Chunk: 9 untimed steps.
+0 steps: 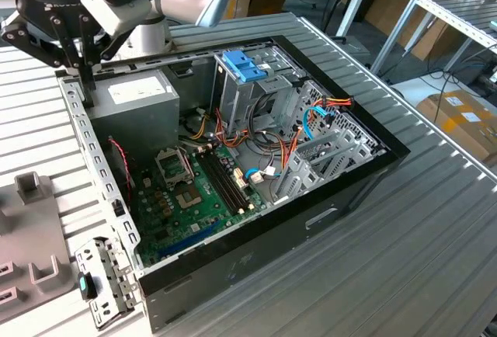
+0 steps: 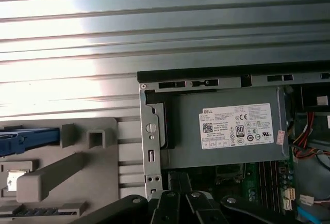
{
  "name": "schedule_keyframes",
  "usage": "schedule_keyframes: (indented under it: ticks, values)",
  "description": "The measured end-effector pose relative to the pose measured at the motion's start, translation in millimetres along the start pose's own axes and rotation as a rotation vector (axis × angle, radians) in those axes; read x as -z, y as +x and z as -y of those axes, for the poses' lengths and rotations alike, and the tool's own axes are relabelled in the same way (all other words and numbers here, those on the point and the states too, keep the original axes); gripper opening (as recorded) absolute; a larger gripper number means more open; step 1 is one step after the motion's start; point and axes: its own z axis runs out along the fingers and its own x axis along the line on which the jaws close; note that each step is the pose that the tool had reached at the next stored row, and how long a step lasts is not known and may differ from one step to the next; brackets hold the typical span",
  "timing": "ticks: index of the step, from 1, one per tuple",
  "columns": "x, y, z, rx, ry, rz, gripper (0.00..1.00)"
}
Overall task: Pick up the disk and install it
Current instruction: 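Reach for the disk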
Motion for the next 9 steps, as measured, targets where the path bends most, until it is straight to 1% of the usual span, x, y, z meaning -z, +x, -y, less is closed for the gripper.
schedule_keyframes:
  ticks: [2, 4, 9]
  values:
    - [0.1, 3.7, 0.3, 0.0, 0.0, 0.0, 0.11]
    - [0.2, 10.1, 0.7, 0.0, 0.0, 0.0, 0.11]
    - [0.4, 19.8, 1.3, 0.0, 0.0, 0.0001, 0.11]
